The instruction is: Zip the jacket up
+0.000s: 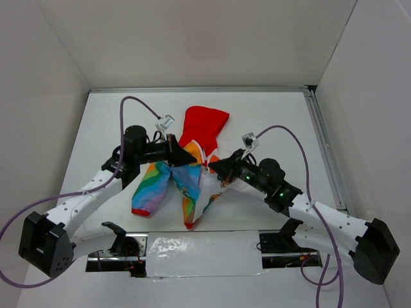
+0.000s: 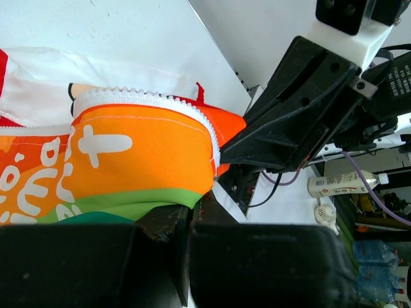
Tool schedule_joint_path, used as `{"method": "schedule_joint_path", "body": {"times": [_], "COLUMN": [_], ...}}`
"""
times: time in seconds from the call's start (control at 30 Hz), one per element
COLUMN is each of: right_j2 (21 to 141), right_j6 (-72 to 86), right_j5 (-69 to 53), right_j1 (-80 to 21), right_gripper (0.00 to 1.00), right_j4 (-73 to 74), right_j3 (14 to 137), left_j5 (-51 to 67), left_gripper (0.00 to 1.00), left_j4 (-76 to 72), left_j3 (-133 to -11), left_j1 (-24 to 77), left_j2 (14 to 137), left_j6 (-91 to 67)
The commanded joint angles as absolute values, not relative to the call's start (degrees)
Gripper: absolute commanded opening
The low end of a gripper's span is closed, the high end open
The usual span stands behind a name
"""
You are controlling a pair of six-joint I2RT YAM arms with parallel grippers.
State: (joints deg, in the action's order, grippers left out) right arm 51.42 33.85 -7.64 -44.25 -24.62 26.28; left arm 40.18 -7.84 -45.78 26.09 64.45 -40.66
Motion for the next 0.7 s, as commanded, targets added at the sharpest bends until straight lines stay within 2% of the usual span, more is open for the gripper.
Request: {"method": "schedule_joint_path", "body": {"times": [0.0,0.67], "right_j2": [49.4,49.5], "right_j6": [37.2,39.8], "right_j5": [-5.4,-7.3], "right_j1": [-43.4,-42.9], "right_gripper": [0.0,0.0], "right_j4": [-30.3,-35.8], "right_j3": [25.7,24.8], "left_j5": [41.2,42.6], "left_gripper": [0.0,0.0], "left_j4": [-13.1,-14.7], "left_j3": [-44.9,-43.8], "left_j1": [26.5,27.2], "left_j2": [63.7,64.5], "left_j6": [-39.6,-39.9]}}
